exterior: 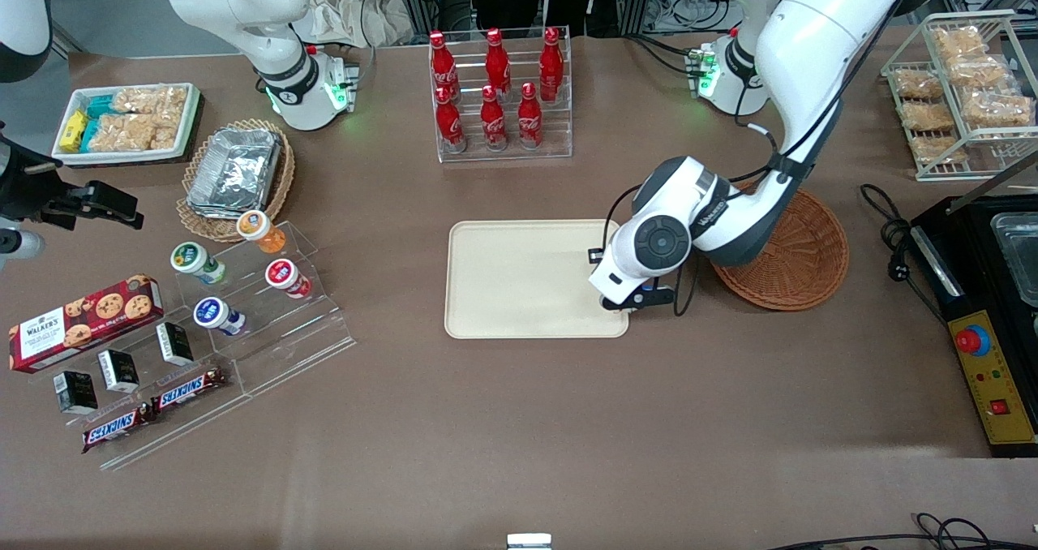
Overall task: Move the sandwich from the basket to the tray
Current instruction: 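Lower the sandwich onto the tray and open the left gripper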
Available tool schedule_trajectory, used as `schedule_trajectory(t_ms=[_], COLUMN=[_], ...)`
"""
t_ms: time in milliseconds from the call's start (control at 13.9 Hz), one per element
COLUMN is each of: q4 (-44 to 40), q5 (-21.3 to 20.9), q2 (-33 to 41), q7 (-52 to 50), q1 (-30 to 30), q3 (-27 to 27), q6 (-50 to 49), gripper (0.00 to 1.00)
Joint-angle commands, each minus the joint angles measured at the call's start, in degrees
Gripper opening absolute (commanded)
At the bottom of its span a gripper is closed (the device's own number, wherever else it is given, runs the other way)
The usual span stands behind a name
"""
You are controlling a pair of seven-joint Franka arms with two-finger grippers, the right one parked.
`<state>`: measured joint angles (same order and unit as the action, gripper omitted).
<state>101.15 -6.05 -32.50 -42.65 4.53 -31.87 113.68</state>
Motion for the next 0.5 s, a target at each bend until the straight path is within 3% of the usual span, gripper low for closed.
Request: schedule_trajectory(t_ms=[0,215,431], q4=[-1.92,-2.01,-2.10], q5=[-3.09,-6.60,-7.31], q2=[-1.95,-3.62,-5.20], q7=[-1.29,-1.29,-0.33], q1=[1.52,2.67,2.93], q3=[0.05,0.05,0.05], q6=[-0.13,0.66,2.24], gripper=[0.23,0.23,0.23])
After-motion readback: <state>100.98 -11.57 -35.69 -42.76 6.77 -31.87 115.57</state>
